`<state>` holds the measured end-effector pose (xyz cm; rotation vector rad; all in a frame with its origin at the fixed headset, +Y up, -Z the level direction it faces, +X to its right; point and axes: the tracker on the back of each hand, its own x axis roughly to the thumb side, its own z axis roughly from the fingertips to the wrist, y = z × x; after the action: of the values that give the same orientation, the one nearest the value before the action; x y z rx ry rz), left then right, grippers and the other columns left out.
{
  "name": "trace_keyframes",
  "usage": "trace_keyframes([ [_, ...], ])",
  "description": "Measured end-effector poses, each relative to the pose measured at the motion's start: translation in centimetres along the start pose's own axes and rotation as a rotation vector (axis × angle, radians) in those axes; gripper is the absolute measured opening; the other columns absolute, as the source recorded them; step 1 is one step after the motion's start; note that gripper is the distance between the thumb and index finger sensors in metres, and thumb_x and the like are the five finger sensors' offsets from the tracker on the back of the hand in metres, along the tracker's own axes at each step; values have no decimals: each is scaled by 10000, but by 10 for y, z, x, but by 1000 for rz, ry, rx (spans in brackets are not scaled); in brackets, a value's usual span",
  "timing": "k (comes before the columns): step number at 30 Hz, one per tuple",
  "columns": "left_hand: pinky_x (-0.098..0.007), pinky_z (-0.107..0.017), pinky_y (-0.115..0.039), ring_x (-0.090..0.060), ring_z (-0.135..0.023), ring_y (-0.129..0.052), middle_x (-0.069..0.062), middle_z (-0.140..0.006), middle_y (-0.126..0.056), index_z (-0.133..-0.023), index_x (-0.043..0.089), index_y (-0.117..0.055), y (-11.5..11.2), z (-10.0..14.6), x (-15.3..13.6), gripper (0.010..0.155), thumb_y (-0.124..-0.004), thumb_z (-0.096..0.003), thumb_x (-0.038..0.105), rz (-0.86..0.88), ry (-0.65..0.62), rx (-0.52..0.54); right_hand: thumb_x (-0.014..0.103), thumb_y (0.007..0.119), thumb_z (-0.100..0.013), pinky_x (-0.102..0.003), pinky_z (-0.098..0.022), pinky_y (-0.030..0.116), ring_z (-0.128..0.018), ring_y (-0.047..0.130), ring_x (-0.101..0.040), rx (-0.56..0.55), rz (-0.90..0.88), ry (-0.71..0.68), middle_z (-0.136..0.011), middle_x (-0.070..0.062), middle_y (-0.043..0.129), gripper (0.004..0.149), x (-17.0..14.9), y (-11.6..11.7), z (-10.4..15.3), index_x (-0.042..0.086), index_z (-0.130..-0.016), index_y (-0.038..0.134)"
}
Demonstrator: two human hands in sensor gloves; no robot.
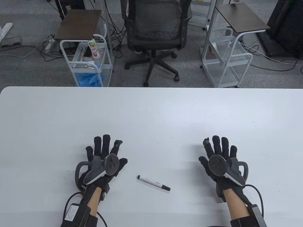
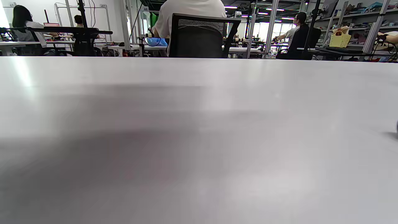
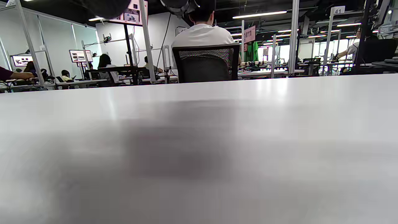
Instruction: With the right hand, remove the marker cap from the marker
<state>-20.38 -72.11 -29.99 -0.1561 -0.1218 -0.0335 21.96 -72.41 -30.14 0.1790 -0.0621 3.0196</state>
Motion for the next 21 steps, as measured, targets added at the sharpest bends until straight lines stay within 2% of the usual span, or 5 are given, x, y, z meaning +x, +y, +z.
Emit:
trace_keyframes([
  [21, -671, -859, -173, -384, -1184, -35, -71, -1292, -31, -1226, 383, -200, 1, 0, 0, 863, -376, -460, 739, -25, -3, 10, 504, 514, -604, -692, -702, 88, -1082, 72, -497, 9, -31, -4, -1259, -225, 140, 710, 2, -3, -2, 201, -1213, 310],
])
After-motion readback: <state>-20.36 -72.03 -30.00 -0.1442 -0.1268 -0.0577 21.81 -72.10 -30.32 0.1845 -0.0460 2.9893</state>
